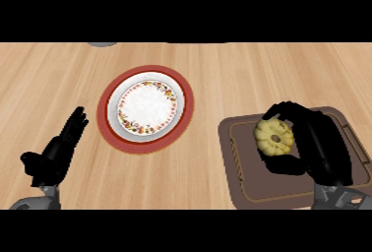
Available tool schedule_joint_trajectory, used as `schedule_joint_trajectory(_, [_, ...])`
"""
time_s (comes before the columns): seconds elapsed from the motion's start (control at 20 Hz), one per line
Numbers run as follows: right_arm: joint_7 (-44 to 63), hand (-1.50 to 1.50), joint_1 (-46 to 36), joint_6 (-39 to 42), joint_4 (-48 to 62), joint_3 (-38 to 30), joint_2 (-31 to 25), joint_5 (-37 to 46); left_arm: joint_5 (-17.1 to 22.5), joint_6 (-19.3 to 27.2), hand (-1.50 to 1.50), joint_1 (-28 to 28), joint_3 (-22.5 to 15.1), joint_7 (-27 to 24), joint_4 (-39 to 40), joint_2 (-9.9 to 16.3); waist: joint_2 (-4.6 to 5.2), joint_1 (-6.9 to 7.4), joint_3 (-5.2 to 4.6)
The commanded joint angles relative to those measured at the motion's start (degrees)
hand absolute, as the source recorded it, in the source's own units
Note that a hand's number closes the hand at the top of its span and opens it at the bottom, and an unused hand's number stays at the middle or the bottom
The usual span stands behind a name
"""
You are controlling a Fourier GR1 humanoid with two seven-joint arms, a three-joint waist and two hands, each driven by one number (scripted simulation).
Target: Pick the squash from the tray and place it in the plate
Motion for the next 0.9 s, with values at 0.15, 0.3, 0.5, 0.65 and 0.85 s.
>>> schedule_joint_trajectory(0.15, [3.5, 1.5, -6.0, 3.8, -6.4, -0.4, 3.9, 0.6, 0.0, -0.4, 0.0, -0.9, -0.3, 2.8, -2.5, -1.1, 0.09, 0.38, 0.03])
schedule_joint_trajectory(0.3, [5.4, 1.5, -9.5, 3.2, -3.2, 3.8, 8.7, 4.8, -1.8, 1.1, 0.0, -2.4, 0.7, -0.4, 2.6, -2.0, 0.15, 0.39, 0.02])
schedule_joint_trajectory(0.5, [10.3, 1.5, -20.3, 7.3, 3.6, 2.6, 13.0, 5.1, 0.3, -2.4, 0.0, -4.0, 3.0, -0.2, 4.4, 0.6, 0.2, 0.59, 0.0])
schedule_joint_trajectory(0.65, [11.6, 1.5, -25.2, 7.8, 8.1, 4.7, 15.5, 5.7, 1.2, -4.3, 0.0, -2.4, 4.0, -2.0, 4.9, 1.7, 0.19, 0.72, 0.0])
schedule_joint_trajectory(0.85, [13.7, 1.5, -32.7, -2.8, 24.5, 8.3, 15.7, 0.3, -0.2, -2.8, 0.0, -3.5, 2.4, 0.6, 2.7, 0.6, 0.44, 1.8, 0.01])
